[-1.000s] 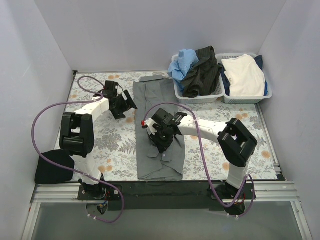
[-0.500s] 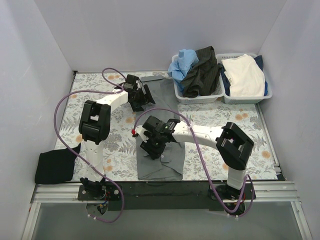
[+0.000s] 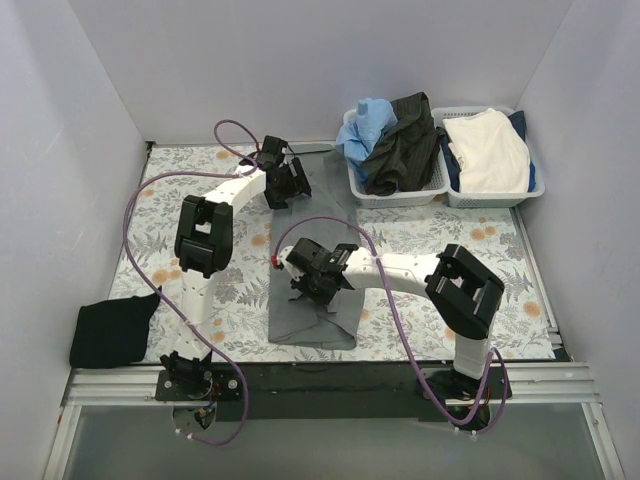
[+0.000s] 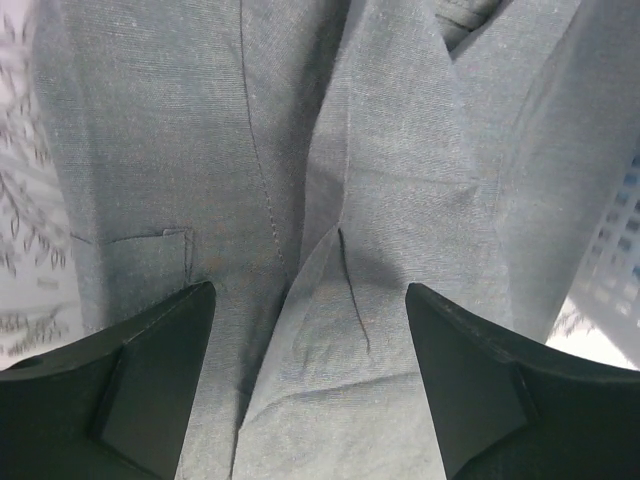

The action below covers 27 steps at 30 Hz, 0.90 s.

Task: Fold and stack the long sleeve shirts
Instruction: Fold the shirt

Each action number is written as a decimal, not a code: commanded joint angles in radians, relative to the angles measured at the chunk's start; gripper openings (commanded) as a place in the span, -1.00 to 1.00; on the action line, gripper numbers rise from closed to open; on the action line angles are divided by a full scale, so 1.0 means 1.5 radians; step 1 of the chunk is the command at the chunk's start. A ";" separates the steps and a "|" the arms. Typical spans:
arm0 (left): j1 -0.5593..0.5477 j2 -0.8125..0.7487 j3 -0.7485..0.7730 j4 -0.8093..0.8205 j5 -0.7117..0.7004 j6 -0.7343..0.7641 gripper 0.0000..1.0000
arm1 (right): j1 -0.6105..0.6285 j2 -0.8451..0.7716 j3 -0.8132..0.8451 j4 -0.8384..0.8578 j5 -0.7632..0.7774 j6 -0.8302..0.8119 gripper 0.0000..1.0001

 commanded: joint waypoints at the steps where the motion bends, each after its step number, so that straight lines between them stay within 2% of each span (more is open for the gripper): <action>1: 0.003 0.077 0.058 -0.063 -0.064 0.030 0.56 | 0.002 -0.044 -0.076 0.009 -0.026 0.025 -0.63; 6: 0.009 0.106 0.122 -0.086 -0.086 0.033 0.56 | 0.001 -0.068 -0.134 0.011 -0.075 0.030 -0.66; 8: 0.011 0.095 0.106 -0.082 -0.087 0.035 0.57 | 0.002 -0.081 -0.142 0.014 -0.077 0.036 -0.63; 12: 0.011 0.002 0.042 -0.043 -0.084 0.052 0.63 | 0.001 -0.133 -0.122 0.024 -0.058 0.055 -0.53; 13: 0.011 -0.015 0.031 -0.040 -0.082 0.055 0.64 | 0.001 -0.143 -0.117 0.027 -0.056 0.059 -0.40; 17: 0.011 -0.128 -0.018 -0.037 -0.087 0.067 0.72 | -0.001 -0.191 -0.097 0.028 0.005 0.084 -0.13; 20: 0.012 -0.225 -0.093 -0.040 -0.104 0.075 0.78 | -0.022 -0.234 -0.117 0.026 0.037 0.122 0.08; 27: 0.016 -0.433 -0.348 -0.046 -0.091 0.059 0.82 | -0.148 -0.318 -0.226 -0.005 -0.024 0.209 0.15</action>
